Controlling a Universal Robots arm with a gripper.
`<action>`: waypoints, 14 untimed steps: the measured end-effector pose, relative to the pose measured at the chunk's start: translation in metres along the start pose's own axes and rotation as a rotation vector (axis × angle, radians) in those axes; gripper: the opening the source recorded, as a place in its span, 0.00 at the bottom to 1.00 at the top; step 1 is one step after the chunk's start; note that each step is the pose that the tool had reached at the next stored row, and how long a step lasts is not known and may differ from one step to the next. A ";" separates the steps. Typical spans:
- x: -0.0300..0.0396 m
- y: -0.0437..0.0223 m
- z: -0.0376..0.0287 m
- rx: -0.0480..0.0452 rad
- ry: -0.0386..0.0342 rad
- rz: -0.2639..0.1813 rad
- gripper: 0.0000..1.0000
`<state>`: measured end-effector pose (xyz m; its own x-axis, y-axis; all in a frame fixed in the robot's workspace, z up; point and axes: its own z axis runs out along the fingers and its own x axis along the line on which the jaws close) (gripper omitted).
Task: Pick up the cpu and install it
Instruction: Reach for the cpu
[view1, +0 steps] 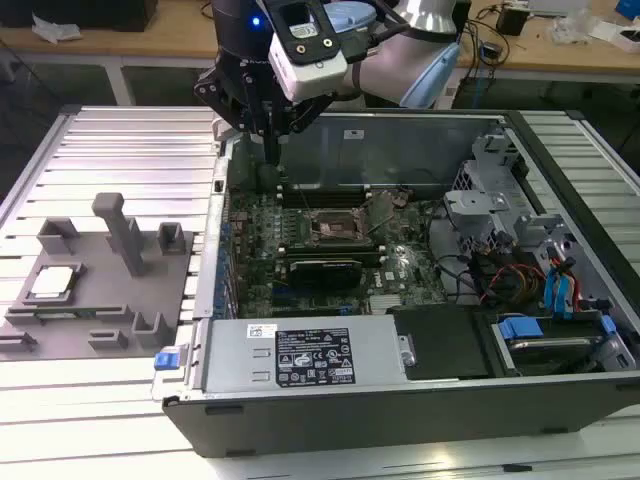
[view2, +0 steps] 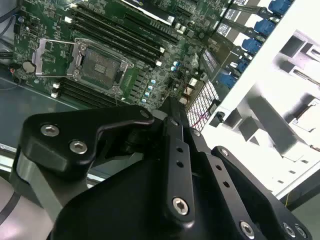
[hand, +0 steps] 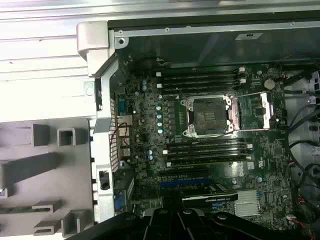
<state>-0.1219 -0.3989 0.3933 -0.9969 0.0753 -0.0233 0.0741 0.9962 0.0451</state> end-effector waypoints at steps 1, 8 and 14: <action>0.0000 0.0000 0.0000 0.0000 0.0000 0.000 0.11; 0.0006 0.0000 0.0000 0.0001 0.0000 0.000 0.11; 0.0043 -0.0003 -0.0001 0.0000 -0.0001 0.000 0.11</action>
<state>-0.1261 -0.3988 0.3933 -0.9969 0.0753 -0.0234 0.0742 0.9962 0.0451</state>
